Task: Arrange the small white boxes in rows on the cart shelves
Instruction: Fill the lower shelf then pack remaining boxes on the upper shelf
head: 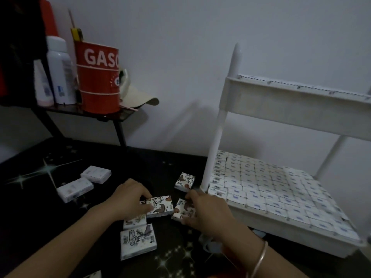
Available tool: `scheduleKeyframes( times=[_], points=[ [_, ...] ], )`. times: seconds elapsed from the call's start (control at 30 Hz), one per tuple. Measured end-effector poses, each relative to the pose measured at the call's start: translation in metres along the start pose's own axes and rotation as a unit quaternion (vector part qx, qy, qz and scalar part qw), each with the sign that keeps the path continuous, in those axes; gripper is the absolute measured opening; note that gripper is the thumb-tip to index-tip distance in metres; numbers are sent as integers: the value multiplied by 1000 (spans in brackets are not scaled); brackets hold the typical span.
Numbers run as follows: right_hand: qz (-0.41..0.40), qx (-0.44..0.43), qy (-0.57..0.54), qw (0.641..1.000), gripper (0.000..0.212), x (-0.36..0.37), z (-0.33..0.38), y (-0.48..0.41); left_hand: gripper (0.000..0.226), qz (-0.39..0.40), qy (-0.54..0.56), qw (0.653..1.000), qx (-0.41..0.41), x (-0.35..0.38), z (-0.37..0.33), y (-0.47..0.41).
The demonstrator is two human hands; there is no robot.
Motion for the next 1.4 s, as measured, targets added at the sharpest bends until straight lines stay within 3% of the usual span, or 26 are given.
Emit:
scheduleKeyframes(
  times=[0.1, 0.2, 0.37, 0.53, 0.77, 0.97, 1.13, 1.27, 1.4],
  points=[
    [-23, -6, -7, 1000, 76, 0, -1, 6, 37, -1, 16, 1000, -6, -2, -2, 0],
    [-64, -13, -15, 998, 74, 3, 0, 13, 36, -20, 60, 998, -3, -3, -5, 3],
    [-49, -8, -156, 986, 66, 10, -4, 26, 32, -55, 146, 988, 14, -2, -14, 11],
    [-15, 9, -309, 951, 61, 15, -16, 45, 32, -62, 298, 952, 23, -12, -31, 17],
    [-50, 25, -344, 937, 38, -9, -40, 72, 35, 5, 420, 905, 72, -39, -77, 32],
    [-98, 62, -360, 926, 39, -65, -72, 107, 37, 34, 435, 887, 151, -77, -140, 38],
    [-167, 61, -377, 909, 48, -128, -104, 146, 34, 5, 370, 903, 217, -105, -194, 28],
    [-226, 69, -353, 905, 47, -190, -133, 170, 36, -13, 385, 877, 285, -134, -240, 20],
    [-321, 59, -316, 891, 44, -262, -163, 182, 19, -62, 360, 854, 370, -177, -286, 3]
  ],
)
Point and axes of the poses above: each hand's wrist, its own y-axis away from the middle knuckle, its own x-axis out of the palm, z = x × y, the point moved 2 cm from there along -y, towards the middle knuckle, and after that the axes turned 3 degrees about -z, right-handed, at the moved point
